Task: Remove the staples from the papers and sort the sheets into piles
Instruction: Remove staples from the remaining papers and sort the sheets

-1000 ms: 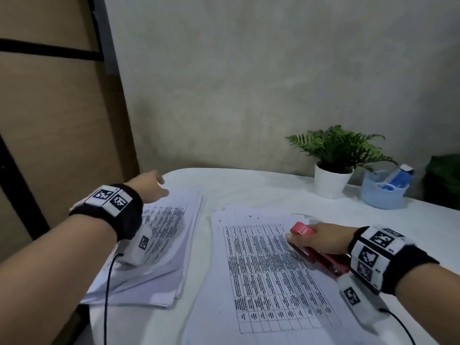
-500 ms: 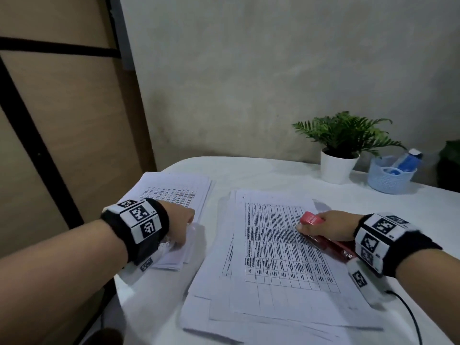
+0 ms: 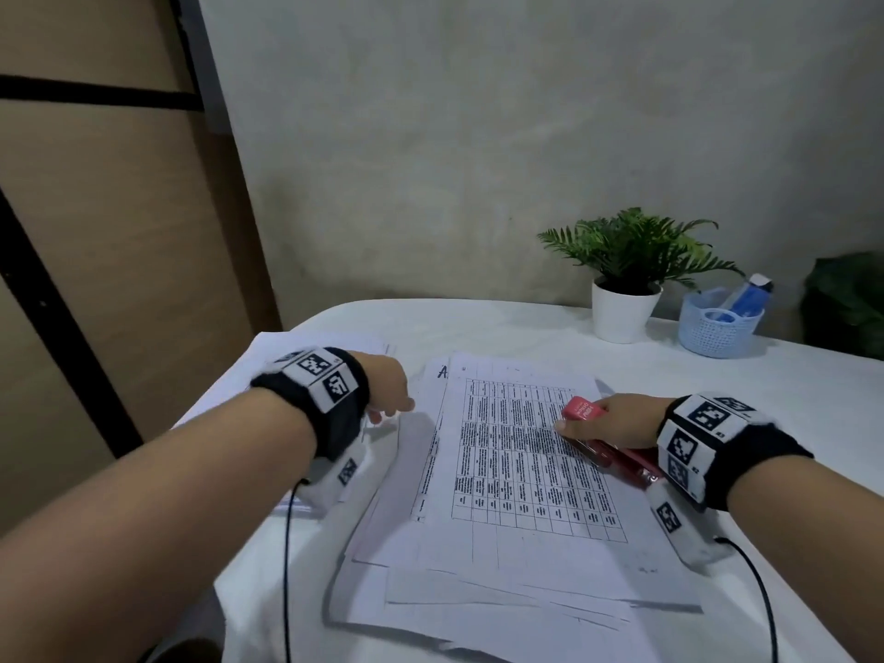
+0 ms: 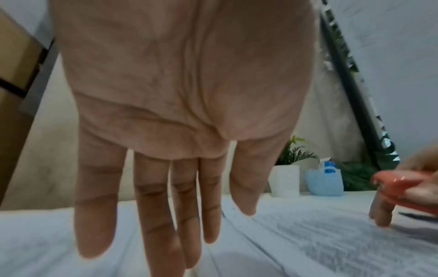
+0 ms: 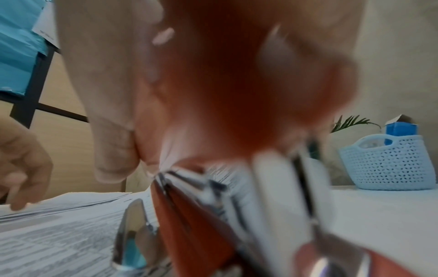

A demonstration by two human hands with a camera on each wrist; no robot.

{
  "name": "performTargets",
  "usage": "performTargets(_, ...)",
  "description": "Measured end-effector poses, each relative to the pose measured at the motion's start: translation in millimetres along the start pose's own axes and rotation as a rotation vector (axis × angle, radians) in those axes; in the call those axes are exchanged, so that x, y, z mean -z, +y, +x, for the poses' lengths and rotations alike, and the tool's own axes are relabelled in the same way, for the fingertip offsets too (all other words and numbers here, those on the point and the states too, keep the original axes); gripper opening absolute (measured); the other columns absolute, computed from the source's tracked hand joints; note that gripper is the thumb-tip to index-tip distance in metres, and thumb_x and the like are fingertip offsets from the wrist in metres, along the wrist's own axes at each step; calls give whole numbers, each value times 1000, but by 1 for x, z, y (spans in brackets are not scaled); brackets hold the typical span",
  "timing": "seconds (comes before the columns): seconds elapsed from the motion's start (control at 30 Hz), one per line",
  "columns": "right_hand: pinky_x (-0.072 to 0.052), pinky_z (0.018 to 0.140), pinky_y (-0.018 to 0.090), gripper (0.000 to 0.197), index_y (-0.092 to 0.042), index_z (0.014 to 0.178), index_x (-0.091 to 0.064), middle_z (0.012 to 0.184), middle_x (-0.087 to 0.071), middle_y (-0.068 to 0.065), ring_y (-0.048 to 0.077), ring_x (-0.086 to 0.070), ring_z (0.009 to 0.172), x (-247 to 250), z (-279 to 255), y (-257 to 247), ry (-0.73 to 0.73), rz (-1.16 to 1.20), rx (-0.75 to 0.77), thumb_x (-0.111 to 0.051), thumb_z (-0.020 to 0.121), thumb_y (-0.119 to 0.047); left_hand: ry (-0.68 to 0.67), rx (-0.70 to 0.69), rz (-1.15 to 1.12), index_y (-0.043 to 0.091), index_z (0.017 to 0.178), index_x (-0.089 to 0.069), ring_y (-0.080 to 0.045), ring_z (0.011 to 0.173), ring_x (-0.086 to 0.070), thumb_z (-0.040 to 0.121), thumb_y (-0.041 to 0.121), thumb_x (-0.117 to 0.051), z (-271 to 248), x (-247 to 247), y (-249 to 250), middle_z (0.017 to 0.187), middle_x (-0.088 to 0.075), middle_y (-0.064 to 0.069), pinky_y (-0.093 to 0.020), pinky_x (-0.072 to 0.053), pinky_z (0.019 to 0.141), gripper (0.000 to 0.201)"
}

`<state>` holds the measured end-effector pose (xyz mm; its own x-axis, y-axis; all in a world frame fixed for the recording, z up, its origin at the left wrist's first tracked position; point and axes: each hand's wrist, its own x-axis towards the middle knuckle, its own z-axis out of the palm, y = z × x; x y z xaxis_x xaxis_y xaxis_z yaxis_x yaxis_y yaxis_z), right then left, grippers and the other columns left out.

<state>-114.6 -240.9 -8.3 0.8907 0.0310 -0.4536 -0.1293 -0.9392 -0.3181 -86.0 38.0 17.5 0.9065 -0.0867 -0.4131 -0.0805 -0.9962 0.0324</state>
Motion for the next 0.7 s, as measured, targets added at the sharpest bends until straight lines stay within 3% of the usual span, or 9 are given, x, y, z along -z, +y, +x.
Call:
performTargets(0.13,-51,90,31,64,-15,105,-62,97,-69,4,20,-67,90,0,1,-1,-9,-48,-12,-46,78,-71,-18,75,-235,12,71,-55,-12,56,-57,95,24,-51,29,-12,15,74,-62,-1,-22,-42,51,27)
performTargets(0.23,-50,91,30,64,-15,110,-60,98,-66,4,18,-65,87,0,3,-2,24,-95,-3,-44,81,-70,30,99,-304,12,66,-51,-19,67,-57,95,27,-55,37,-10,22,75,-60,-2,-25,-45,64,33)
performTargets(0.33,-50,89,28,64,-16,109,-61,91,-65,1,17,-64,83,-1,5,-1,41,-111,16,-42,81,-70,5,93,-380,10,59,-53,-13,49,-56,91,27,-60,43,-5,24,52,-59,-1,-25,-47,67,37)
performTargets(0.37,-50,88,28,64,-16,108,-61,86,-64,-1,16,-63,81,-1,5,0,46,-117,22,-42,81,-71,19,96,-361,10,60,-53,-16,54,-56,89,28,-63,45,-3,24,56,-58,-2,-26,-48,72,36)
performTargets(0.47,-50,88,28,65,-17,106,-62,87,-65,0,16,-63,80,0,7,3,44,-128,40,-40,80,-72,56,61,-349,6,86,-65,-23,81,-58,88,25,-64,44,-1,27,85,-63,-9,-33,-51,86,20)
performTargets(0.57,-51,86,27,65,-17,105,-62,96,-68,3,16,-64,80,-1,7,5,33,-123,44,-41,79,-73,-19,63,-470,0,111,-65,-27,100,-65,87,22,-64,46,-5,24,111,-67,-13,-42,-54,90,32)
performTargets(0.7,-47,82,25,66,-18,107,-61,101,-67,4,17,-63,83,-2,7,5,47,-141,44,-40,79,-74,22,108,-597,4,113,-65,-21,81,-58,90,12,-57,39,-3,25,107,-57,-5,-36,-54,78,26)
